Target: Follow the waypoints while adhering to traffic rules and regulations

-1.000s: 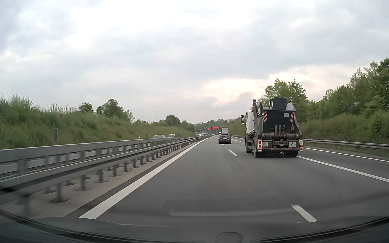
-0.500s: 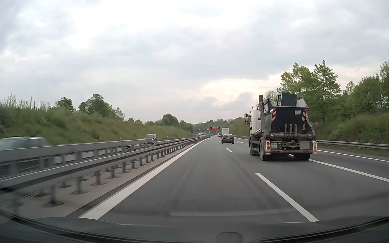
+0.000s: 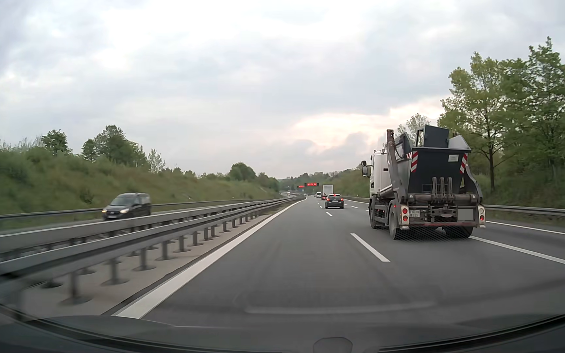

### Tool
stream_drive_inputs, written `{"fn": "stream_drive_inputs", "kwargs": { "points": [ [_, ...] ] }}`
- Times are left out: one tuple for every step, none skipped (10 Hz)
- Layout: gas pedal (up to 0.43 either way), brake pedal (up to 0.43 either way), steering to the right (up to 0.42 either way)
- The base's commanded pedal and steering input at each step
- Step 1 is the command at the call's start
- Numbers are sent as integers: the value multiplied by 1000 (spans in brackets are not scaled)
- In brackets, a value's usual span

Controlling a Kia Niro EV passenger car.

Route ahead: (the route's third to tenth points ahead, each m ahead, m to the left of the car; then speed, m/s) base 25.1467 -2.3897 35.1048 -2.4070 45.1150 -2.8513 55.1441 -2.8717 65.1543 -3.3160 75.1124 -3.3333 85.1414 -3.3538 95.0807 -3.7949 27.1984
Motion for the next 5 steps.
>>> {"fn": "stream_drive_inputs", "kwargs": {
  "points": [
    [59,0,0],
    [59,0,0],
    [67,0,0],
    [67,0,0],
    [67,0,0]
  ]
}}
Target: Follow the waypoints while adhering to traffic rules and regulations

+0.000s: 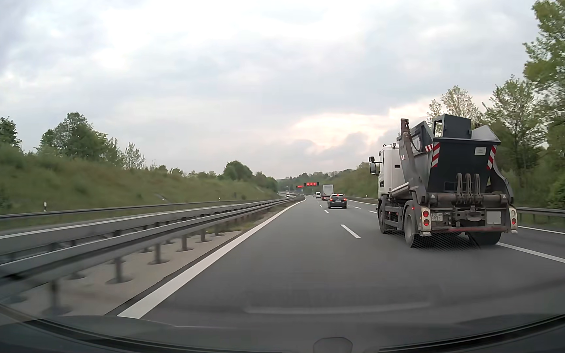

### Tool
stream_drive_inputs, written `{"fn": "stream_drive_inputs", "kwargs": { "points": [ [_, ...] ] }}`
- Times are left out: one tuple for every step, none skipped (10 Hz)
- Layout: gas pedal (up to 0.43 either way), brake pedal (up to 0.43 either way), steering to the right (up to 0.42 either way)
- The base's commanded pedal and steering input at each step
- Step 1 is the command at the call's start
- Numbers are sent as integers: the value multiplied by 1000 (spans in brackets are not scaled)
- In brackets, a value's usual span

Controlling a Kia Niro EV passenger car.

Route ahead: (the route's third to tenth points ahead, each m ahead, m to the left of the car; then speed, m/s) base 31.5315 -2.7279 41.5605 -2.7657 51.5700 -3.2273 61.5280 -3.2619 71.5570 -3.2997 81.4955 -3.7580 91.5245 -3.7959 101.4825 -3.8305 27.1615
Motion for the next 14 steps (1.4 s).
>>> {"fn": "stream_drive_inputs", "kwargs": {
  "points": [
    [67,0,0],
    [67,0,0],
    [67,0,0],
    [87,0,0],
    [110,0,0],
    [138,0,0],
    [150,0,0],
    [150,0,0],
    [150,0,0],
    [157,0,0],
    [157,0,0],
    [157,0,0],
    [157,0,0],
    [157,0,0]
  ]
}}
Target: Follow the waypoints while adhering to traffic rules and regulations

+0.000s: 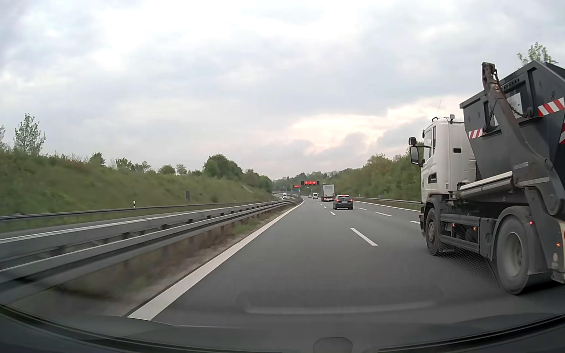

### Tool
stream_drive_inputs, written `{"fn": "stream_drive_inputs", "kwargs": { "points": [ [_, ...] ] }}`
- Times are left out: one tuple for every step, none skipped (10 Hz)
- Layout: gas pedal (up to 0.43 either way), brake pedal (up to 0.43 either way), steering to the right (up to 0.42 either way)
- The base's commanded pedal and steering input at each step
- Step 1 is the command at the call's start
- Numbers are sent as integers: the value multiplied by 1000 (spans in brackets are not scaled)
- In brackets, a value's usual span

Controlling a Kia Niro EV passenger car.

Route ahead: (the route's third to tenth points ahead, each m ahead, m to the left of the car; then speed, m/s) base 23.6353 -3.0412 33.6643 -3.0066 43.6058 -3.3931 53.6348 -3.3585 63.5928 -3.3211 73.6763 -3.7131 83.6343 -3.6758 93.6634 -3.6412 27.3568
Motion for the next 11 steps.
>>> {"fn": "stream_drive_inputs", "kwargs": {
  "points": [
    [150,0,0],
    [150,0,1],
    [138,0,1],
    [118,0,1],
    [118,0,2],
    [98,0,1],
    [79,0,1],
    [67,0,2],
    [67,0,1],
    [67,0,2],
    [67,0,2]
  ]
}}
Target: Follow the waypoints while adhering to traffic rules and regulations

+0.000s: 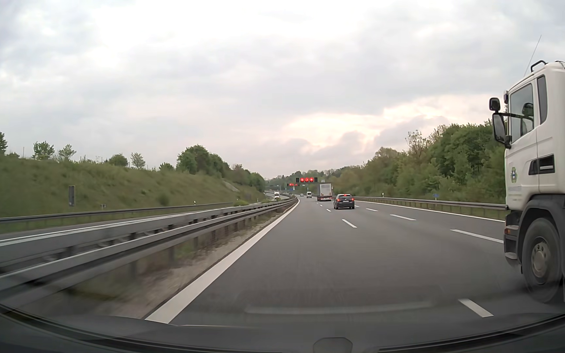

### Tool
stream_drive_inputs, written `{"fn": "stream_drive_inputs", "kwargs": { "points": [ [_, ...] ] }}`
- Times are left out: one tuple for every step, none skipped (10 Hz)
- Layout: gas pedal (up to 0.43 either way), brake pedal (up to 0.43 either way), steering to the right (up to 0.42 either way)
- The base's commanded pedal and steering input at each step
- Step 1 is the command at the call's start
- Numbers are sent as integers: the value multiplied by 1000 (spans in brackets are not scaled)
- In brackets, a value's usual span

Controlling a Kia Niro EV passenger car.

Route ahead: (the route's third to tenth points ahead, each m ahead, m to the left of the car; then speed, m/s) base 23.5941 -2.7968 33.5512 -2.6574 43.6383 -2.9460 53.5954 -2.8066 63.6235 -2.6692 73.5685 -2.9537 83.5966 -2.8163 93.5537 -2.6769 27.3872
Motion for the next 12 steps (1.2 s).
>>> {"fn": "stream_drive_inputs", "kwargs": {
  "points": [
    [67,0,1],
    [87,0,1],
    [87,0,1],
    [98,0,1],
    [98,0,1],
    [98,0,2],
    [98,0,2],
    [98,0,3],
    [98,0,3],
    [98,0,3],
    [98,0,3],
    [98,0,3]
  ]
}}
